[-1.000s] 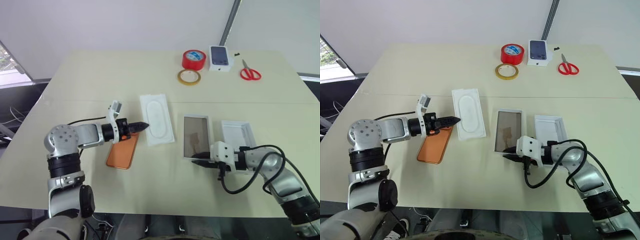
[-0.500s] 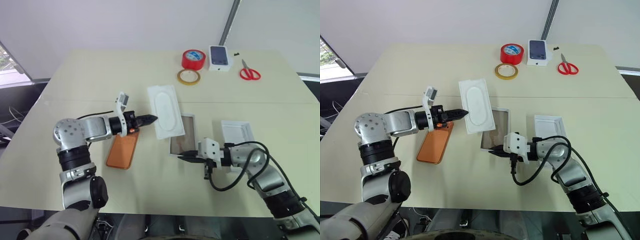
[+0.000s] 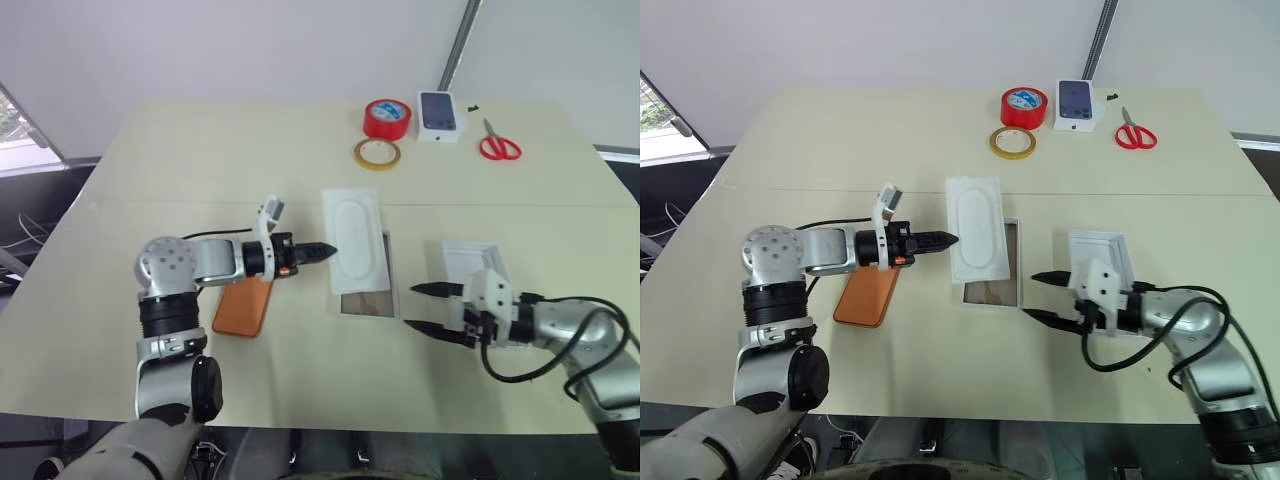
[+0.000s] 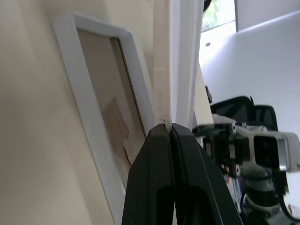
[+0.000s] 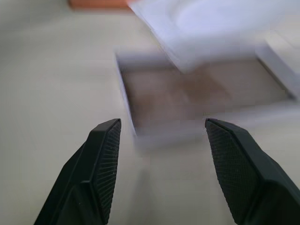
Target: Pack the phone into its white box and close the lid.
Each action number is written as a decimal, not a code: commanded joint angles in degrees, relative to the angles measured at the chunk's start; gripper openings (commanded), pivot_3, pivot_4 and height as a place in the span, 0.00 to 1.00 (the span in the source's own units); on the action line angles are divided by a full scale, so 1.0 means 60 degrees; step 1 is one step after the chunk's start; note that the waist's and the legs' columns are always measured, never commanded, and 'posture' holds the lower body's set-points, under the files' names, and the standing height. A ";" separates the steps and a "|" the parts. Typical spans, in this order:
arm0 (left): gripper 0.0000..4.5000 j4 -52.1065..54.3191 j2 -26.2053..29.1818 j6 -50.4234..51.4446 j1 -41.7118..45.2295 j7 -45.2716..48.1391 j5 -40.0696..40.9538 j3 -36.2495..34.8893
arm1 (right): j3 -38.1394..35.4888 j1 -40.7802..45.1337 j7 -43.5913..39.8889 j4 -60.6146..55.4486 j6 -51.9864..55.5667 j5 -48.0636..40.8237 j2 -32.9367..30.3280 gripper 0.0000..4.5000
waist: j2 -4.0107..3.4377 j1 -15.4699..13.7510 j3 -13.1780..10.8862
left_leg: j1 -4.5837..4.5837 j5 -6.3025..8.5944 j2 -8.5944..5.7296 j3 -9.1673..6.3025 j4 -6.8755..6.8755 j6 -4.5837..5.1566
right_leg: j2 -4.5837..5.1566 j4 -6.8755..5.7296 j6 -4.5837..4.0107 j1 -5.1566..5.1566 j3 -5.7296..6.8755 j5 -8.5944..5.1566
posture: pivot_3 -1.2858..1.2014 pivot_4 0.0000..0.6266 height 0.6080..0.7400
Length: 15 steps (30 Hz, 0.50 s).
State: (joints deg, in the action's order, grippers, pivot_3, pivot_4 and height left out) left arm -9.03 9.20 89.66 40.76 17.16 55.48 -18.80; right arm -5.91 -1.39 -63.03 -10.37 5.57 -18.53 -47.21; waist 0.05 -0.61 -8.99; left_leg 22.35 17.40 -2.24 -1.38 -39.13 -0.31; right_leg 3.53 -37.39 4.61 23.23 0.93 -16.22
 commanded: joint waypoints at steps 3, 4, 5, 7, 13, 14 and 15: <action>0.00 -0.0122 0.0070 -0.0542 -0.0110 0.0673 -0.0394 0.0779 | -0.0587 0.0175 0.0408 0.0282 -0.0510 0.0162 -0.0026 0.66 | -0.0001 0.0017 0.0000 | -0.0004 -0.0004 0.0001 0.0001 0.0003 -0.0006 | -0.0003 -0.0005 0.0000 0.0002 -0.0001 0.0000 | 0.52 0.24 1.00; 0.00 -0.0158 0.0095 -0.0573 -0.0112 0.0792 -0.0419 0.0877 | -0.0586 0.0186 0.0508 0.0249 -0.0533 0.0191 0.0026 0.66 | 0.0000 0.0010 0.0000 | -0.0004 -0.0004 0.0002 0.0000 0.0004 -0.0006 | -0.0003 -0.0006 0.0000 0.0002 -0.0001 0.0000 | 0.52 0.24 1.00; 0.07 -0.0202 0.0114 -0.0618 -0.0107 0.0887 -0.0464 0.0948 | -0.0564 0.0170 0.0558 0.0194 -0.0539 0.0200 0.0061 0.67 | 0.0000 0.0000 0.0000 | -0.0004 -0.0004 0.0002 0.0000 0.0003 -0.0006 | -0.0003 -0.0006 0.0000 0.0002 -0.0001 0.0000 | 0.52 0.24 1.00; 0.22 -0.0281 0.0221 -0.0742 -0.0103 0.1077 -0.0591 0.1120 | -0.0512 0.0135 0.0661 0.0133 -0.0578 0.0236 0.0133 0.67 | 0.0000 -0.0019 0.0000 | -0.0002 -0.0004 0.0001 0.0000 0.0002 -0.0006 | -0.0003 -0.0004 0.0000 0.0002 -0.0002 0.0000 | 0.52 0.24 1.00; 0.75 -0.0183 0.0484 -0.0856 -0.0042 0.1386 -0.0807 0.1310 | -0.0384 0.0569 0.0940 0.0114 -0.0534 0.0144 0.0398 0.67 | 0.0001 0.0002 -0.0001 | -0.0002 -0.0004 0.0001 0.0000 0.0002 -0.0006 | -0.0002 -0.0003 0.0000 0.0002 -0.0002 0.0000 | 0.52 0.24 1.00; 0.75 -0.0053 0.0614 -0.0990 -0.0054 0.1467 -0.0875 0.1370 | -0.0349 0.0818 0.1049 0.0083 -0.0409 0.0033 0.0515 0.67 | 0.0000 0.0021 -0.0001 | -0.0002 -0.0004 0.0001 0.0000 0.0002 -0.0006 | -0.0003 -0.0004 0.0000 0.0002 -0.0002 0.0000 | 0.52 0.24 1.00; 0.75 0.0025 0.0707 -0.1089 -0.0059 0.1538 -0.0932 0.1416 | -0.0328 0.0997 0.1121 0.0067 -0.0314 -0.0040 0.0603 0.67 | 0.0000 0.0036 -0.0001 | -0.0003 -0.0005 0.0001 0.0000 0.0002 -0.0007 | -0.0003 -0.0005 0.0000 0.0003 -0.0002 0.0000 | 0.52 0.24 1.00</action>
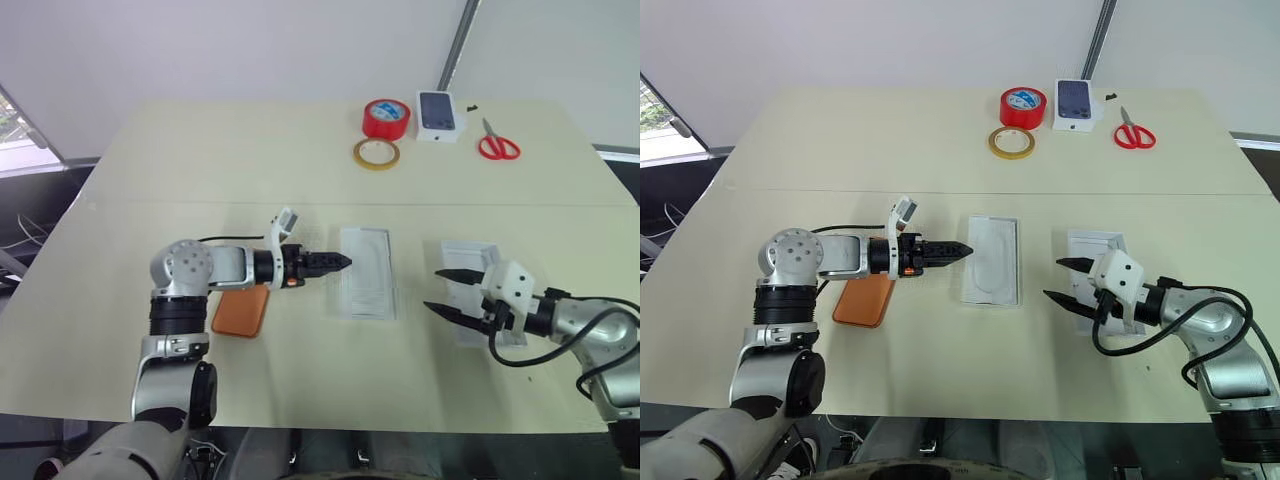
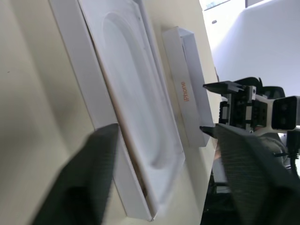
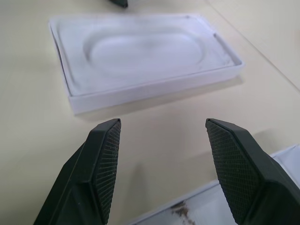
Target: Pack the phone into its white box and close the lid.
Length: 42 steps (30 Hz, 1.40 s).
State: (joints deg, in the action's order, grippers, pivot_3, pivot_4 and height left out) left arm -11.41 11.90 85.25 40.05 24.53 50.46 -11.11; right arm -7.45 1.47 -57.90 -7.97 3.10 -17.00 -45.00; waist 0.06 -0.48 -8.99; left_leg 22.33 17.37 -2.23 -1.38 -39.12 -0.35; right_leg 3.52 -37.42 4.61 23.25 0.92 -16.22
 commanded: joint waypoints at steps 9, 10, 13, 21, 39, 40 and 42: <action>0.76 0.2282 0.1865 -0.5625 -0.1054 0.2282 -0.2279 0.1182 | 0.1663 0.2050 0.0609 -0.0323 0.0982 0.0146 0.1409 0.24 | -0.0003 0.0007 0.0001 | 0.0002 -0.0002 0.0001 -0.0001 0.0015 -0.0006 | 0.0001 -0.0001 -0.0001 0.0013 -0.0002 0.0000 | 0.52 0.24 1.00; 0.76 0.2407 0.2075 -0.6348 -0.1305 0.2660 -0.2513 0.1243 | 0.2044 0.2198 0.0764 -0.0104 0.0874 0.0581 0.1544 0.14 | -0.0004 0.0018 0.0001 | 0.0002 -0.0002 0.0001 -0.0001 0.0019 -0.0006 | 0.0001 0.0002 -0.0002 0.0013 -0.0002 -0.0001 | 0.52 0.24 1.00; 0.76 0.2398 0.2754 -0.8465 -0.2124 0.3597 -0.3525 0.1601 | 0.2872 0.2671 0.1221 0.0415 0.0956 0.1486 0.1998 0.01 | -0.0006 0.0017 0.0000 | 0.0002 -0.0003 0.0001 0.0000 0.0017 -0.0006 | 0.0004 0.0009 -0.0003 0.0013 -0.0005 -0.0001 | 0.52 0.24 1.00; 0.76 0.2627 0.2982 -0.9170 -0.2955 0.3598 -0.3969 0.1602 | 0.3794 0.3290 0.1015 0.0813 0.1649 0.2773 0.1475 0.01 | -0.0006 -0.0057 -0.0002 | 0.0026 0.0019 0.0000 -0.0001 0.0010 0.0033 | 0.0013 0.0028 -0.0004 0.0017 -0.0006 -0.0001 | 0.52 0.24 1.00; 0.76 0.2600 0.3255 -0.6955 -0.2605 0.3301 -0.3469 0.1256 | 0.3393 0.3581 0.1376 0.0243 0.1499 0.2671 0.2011 0.01 | -0.0002 0.0041 -0.0001 | 0.0014 0.0048 0.0001 -0.0001 0.0008 0.0085 | 0.0008 0.0015 -0.0003 0.0017 -0.0006 -0.0001 | 0.52 0.24 1.00; 0.76 0.2378 0.3418 -0.6425 -0.2449 0.3338 -0.3197 0.0991 | 0.3224 0.3746 0.1562 0.0290 0.1493 0.2594 0.2147 0.01 | -0.0001 0.0046 -0.0002 | 0.0015 0.0046 0.0001 -0.0001 0.0007 0.0081 | 0.0008 0.0014 -0.0003 0.0018 -0.0006 -0.0001 | 0.52 0.24 1.00; 0.76 0.1781 0.3738 -0.5415 -0.2060 0.3428 -0.2569 0.0363 | 0.3041 0.4112 0.1715 0.0250 0.1369 0.2399 0.2422 0.01 | -0.0003 0.0073 -0.0004 | 0.0016 0.0041 0.0001 -0.0001 0.0008 0.0072 | 0.0006 0.0007 -0.0003 0.0022 -0.0005 -0.0001 | 0.52 0.24 1.00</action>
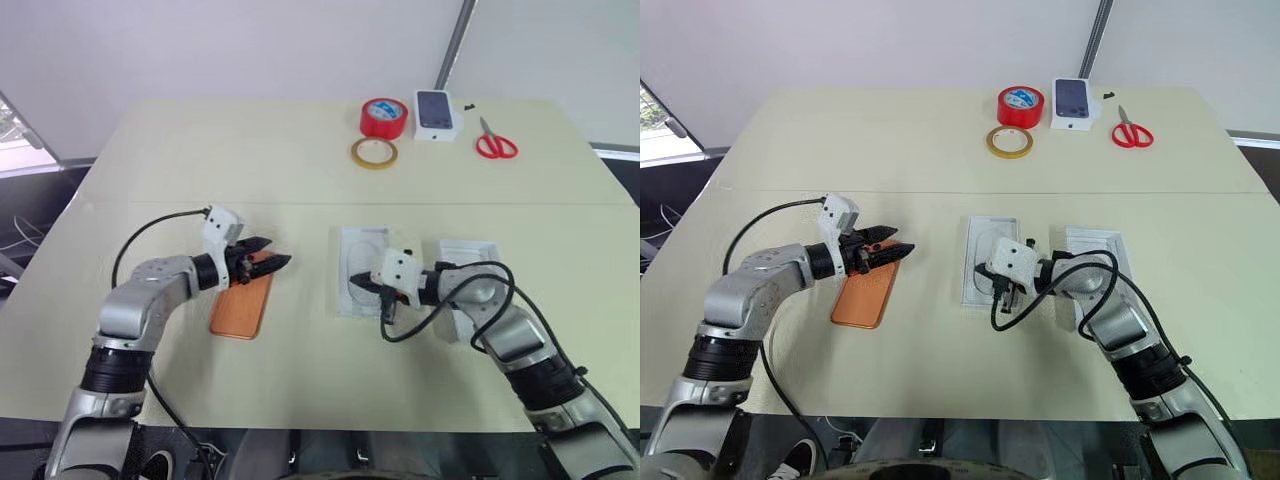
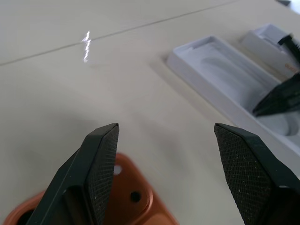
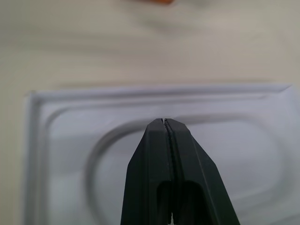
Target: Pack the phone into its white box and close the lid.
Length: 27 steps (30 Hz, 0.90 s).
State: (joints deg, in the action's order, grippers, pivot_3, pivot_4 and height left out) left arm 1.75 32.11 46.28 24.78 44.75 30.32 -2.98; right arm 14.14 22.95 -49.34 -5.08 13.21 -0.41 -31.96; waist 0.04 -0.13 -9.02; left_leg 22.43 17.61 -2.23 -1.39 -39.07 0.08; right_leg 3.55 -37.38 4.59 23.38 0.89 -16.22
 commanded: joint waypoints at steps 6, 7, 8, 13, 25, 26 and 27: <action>0.76 -0.1841 0.1883 0.3272 0.1073 0.1063 0.1629 -0.1487 | 0.0498 0.1749 0.0516 0.0117 0.0203 -0.0050 0.1622 0.01 | 0.0003 0.0232 -0.0003 | 0.0001 -0.0022 0.0000 -0.0001 0.0006 -0.0038 | -0.0005 -0.0018 0.0000 0.0012 0.0000 0.0000 | 0.52 0.24 1.00; 0.76 -0.2116 0.2121 0.3409 0.1127 0.1238 0.1625 -0.1457 | 0.0803 0.1922 0.0635 0.0290 0.0235 0.0192 0.1896 0.01 | 0.0004 0.0234 -0.0003 | 0.0000 -0.0025 0.0000 0.0001 0.0006 -0.0042 | -0.0006 -0.0024 0.0000 0.0017 -0.0001 0.0000 | 0.52 0.24 1.00; 0.76 -0.2297 0.2308 0.3472 0.1152 0.1375 0.1584 -0.1388 | 0.1073 0.2069 0.0707 0.0469 0.0332 0.0380 0.2127 0.01 | 0.0006 0.0227 -0.0004 | 0.0000 -0.0033 0.0000 0.0000 0.0005 -0.0056 | -0.0006 -0.0033 0.0000 0.0022 -0.0002 0.0000 | 0.52 0.24 1.00; 0.76 -0.2372 0.3142 0.4653 0.0957 0.2191 0.1882 -0.0932 | 0.2690 0.2630 -0.0125 0.1451 0.1007 0.1004 0.2704 0.01 | 0.0017 0.0151 -0.0010 | 0.0004 -0.0036 -0.0005 -0.0002 0.0001 -0.0062 | -0.0002 -0.0082 -0.0001 0.0044 -0.0005 0.0000 | 0.52 0.24 1.00; 0.76 -0.2040 0.2555 0.5310 -0.0115 0.1949 0.1749 0.0042 | 0.3629 0.3441 -0.0808 0.3384 0.0867 0.1643 0.3539 0.01 | 0.0008 0.0212 0.0004 | -0.0010 -0.0038 -0.0016 0.0001 0.0007 -0.0066 | 0.0002 -0.0107 -0.0002 0.0053 -0.0030 -0.0001 | 0.52 0.24 1.00; 0.76 -0.1987 0.2432 0.5183 -0.0153 0.1905 0.1641 0.0183 | 0.3640 0.3445 -0.0783 0.3444 0.0798 0.1697 0.3565 0.01 | 0.0003 0.0188 0.0015 | -0.0013 -0.0037 -0.0016 0.0001 0.0006 -0.0066 | 0.0003 -0.0108 -0.0002 0.0049 -0.0031 -0.0001 | 0.52 0.24 1.00; 0.76 -0.2061 0.2165 0.5196 -0.0109 0.1819 0.1641 0.0176 | 0.3638 0.3432 -0.0747 0.3506 0.0738 0.1752 0.3573 0.01 | -0.0002 0.0179 0.0024 | -0.0016 -0.0038 -0.0016 0.0001 0.0006 -0.0066 | 0.0003 -0.0107 -0.0002 0.0045 -0.0031 -0.0001 | 0.52 0.24 1.00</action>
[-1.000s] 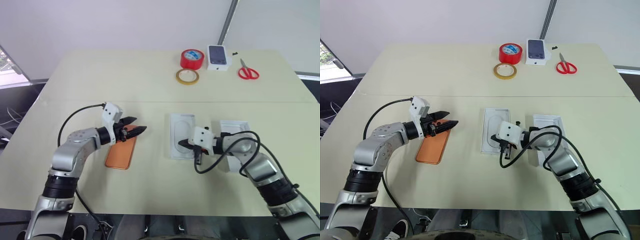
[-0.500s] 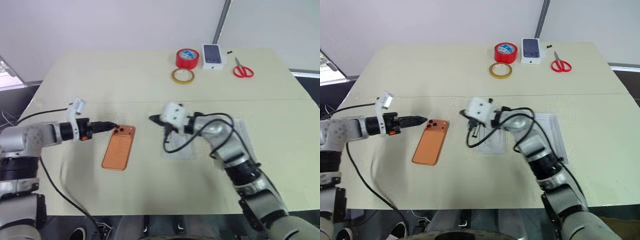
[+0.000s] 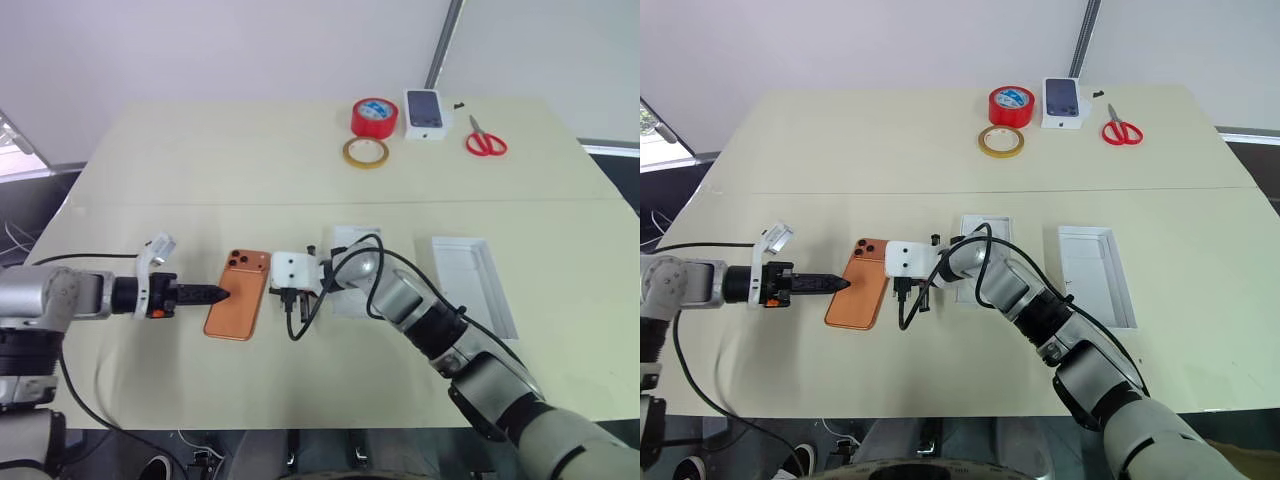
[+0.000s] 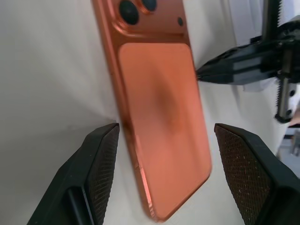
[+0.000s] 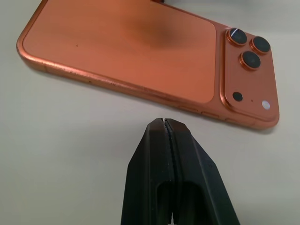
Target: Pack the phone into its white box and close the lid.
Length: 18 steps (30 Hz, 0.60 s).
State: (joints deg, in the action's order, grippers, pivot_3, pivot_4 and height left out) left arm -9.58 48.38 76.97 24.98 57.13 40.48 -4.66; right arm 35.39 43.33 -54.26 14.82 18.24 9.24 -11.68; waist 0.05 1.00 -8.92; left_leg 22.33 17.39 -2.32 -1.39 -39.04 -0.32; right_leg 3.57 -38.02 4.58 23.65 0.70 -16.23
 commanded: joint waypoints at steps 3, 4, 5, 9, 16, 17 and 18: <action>0.76 -0.0448 -0.1116 0.0149 -0.0002 -0.0414 -0.0065 0.0408 | 0.0022 -0.0020 0.0117 0.0259 -0.0189 0.0224 0.0215 0.01 | -0.0051 -0.0069 0.0039 | -0.0029 0.0006 -0.0009 0.0000 0.0000 0.0011 | 0.0007 0.0003 0.0000 -0.0031 0.0000 0.0000 | 0.52 0.24 1.00; 0.76 -0.0492 -0.1187 0.0133 0.0006 -0.0395 -0.0094 0.0450 | -0.0011 -0.0028 0.0135 0.0279 -0.0188 0.0240 0.0226 0.01 | -0.0050 -0.0067 0.0039 | -0.0045 0.0033 -0.0011 -0.0002 0.0001 0.0058 | 0.0010 0.0004 0.0000 -0.0042 0.0000 0.0000 | 0.52 0.24 1.00; 0.76 -0.0559 -0.1302 0.0160 0.0048 -0.0428 -0.0089 0.0399 | -0.0047 -0.0032 0.0146 0.0301 -0.0168 0.0245 0.0236 0.01 | -0.0051 -0.0060 0.0039 | -0.0059 0.0040 -0.0011 -0.0004 0.0001 0.0068 | 0.0009 0.0004 0.0000 -0.0046 0.0000 0.0000 | 0.52 0.24 1.00; 0.76 -0.0632 -0.1860 0.0420 0.0341 -0.0644 0.0044 0.0150 | -0.0100 -0.0182 0.0173 0.0224 -0.0233 0.0319 0.0095 0.01 | -0.0051 -0.0064 0.0040 | -0.0089 0.0045 -0.0015 -0.0004 0.0003 0.0074 | 0.0010 0.0006 0.0000 -0.0054 -0.0003 0.0000 | 0.52 0.24 1.00; 0.57 -0.0974 -0.1661 0.0466 0.0484 -0.0809 0.0003 -0.0497 | -0.0260 -0.0200 0.0284 0.0172 -0.0301 0.0324 0.0031 0.00 | -0.0047 -0.0018 0.0037 | -0.0086 0.0045 -0.0015 -0.0005 0.0005 0.0074 | 0.0009 0.0005 0.0000 -0.0056 -0.0006 0.0000 | 0.52 0.24 1.00; 0.47 -0.0934 -0.1582 0.0598 0.0431 -0.0735 0.0123 -0.0568 | -0.0261 -0.0210 0.0306 0.0151 -0.0378 0.0336 0.0018 0.00 | -0.0041 -0.0003 0.0033 | -0.0080 0.0044 -0.0015 -0.0004 0.0005 0.0072 | 0.0009 0.0004 0.0000 -0.0056 -0.0007 0.0000 | 0.52 0.24 1.00; 0.34 -0.0921 -0.1519 0.0689 0.0394 -0.0694 0.0200 -0.0610 | -0.0280 -0.0217 0.0351 0.0154 -0.0451 0.0343 0.0014 0.00 | -0.0040 0.0012 0.0033 | -0.0064 0.0043 -0.0015 -0.0004 0.0005 0.0070 | 0.0009 0.0004 0.0000 -0.0055 -0.0007 0.0000 | 0.52 0.24 1.00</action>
State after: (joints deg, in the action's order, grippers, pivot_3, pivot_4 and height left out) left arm -15.29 38.48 79.52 28.19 52.33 40.60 -7.96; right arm 34.57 42.32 -52.78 16.10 15.83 10.59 -11.29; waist -0.19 1.07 -8.73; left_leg 22.04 17.59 -2.42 -1.42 -39.01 0.01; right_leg 3.62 -38.00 4.58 23.39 0.65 -16.23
